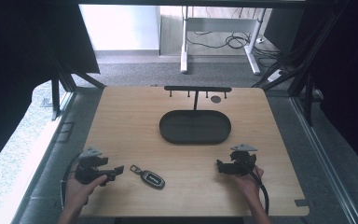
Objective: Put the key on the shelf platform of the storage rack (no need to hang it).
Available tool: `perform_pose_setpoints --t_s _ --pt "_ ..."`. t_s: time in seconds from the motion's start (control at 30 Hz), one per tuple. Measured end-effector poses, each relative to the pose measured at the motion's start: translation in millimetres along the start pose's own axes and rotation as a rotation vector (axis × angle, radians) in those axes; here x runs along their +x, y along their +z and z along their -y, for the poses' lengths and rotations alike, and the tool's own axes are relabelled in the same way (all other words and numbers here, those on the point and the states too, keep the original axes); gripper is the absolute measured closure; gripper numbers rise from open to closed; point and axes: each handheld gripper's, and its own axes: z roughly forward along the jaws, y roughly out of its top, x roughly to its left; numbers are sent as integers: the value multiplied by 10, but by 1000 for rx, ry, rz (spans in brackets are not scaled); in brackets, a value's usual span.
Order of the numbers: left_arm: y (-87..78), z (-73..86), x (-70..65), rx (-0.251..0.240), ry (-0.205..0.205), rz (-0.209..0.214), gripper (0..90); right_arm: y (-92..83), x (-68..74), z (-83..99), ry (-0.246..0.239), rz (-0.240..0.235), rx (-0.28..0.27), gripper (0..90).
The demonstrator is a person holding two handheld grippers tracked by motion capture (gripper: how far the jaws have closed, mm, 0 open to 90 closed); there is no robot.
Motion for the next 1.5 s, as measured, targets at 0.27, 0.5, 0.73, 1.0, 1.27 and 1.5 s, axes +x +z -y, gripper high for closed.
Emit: perform_pose_setpoints --t_s 0.27,0.5,0.73,1.0,1.27,1.5 --pt "-70 4 -45 -19 -1 -1 208 -119 24 -11 3 -8 34 161" --pt "-44 9 -20 -11 -2 -1 208 -297 -3 11 -19 -76 -21 224" --pt "-32 7 7 -13 -9 0 208 -358 -20 -3 -14 -95 -29 261" --pt "-55 -19 -9 -39 -5 -2 212 -393 -6 18 -25 -117 -27 281" --pt "-36 -33 -13 -35 0 1 214 -433 79 -12 -63 -176 -23 312" --pt "-70 -31 24 -43 -10 -5 214 -506 121 -80 -78 -187 -24 318"
